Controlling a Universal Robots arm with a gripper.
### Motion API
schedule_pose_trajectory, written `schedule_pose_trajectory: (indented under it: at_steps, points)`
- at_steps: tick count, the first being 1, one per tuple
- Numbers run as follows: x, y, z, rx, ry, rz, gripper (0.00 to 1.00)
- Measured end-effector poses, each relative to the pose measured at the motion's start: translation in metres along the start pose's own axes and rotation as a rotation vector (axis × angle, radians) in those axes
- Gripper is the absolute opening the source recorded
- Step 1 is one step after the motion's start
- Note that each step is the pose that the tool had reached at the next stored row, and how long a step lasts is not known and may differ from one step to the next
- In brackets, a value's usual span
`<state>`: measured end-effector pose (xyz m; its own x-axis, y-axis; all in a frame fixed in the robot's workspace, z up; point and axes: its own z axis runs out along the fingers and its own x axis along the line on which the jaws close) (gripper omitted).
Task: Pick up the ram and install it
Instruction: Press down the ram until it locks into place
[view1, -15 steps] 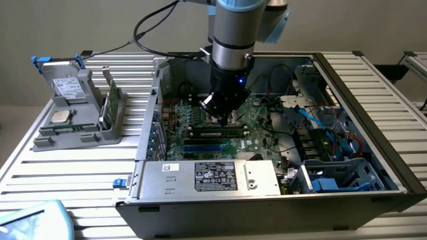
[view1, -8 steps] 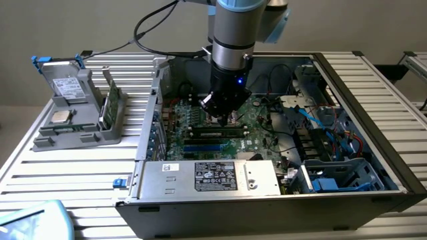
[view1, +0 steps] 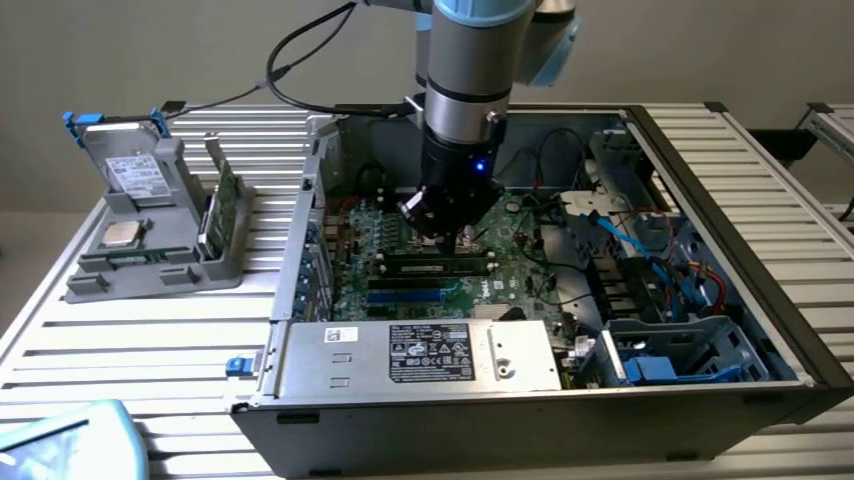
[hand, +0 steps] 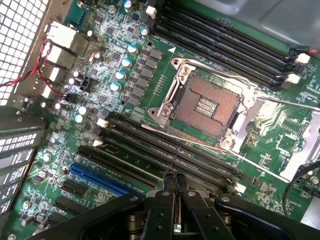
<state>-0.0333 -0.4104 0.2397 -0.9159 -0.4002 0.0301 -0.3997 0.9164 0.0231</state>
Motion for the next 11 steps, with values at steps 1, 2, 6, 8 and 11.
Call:
schedule_pose_trajectory:
  at_steps: [1,2,6,8,11]
  points:
    - [0.0000,0.0000,0.0000,-0.0003,-0.0003,0.009,0.11]
    - [0.0000,-0.0001,0.0000,-0.0005,-0.0004,0.018,0.11]
    - [0.0000,-0.0001,0.0000,-0.0017,-0.0014,0.060,0.11]
    - [0.0000,-0.0001,0.0000,-0.0024,-0.0019,0.082,0.11]
    - [0.0000,-0.0001,0.0000,-0.0033,-0.0027,0.116,0.11]
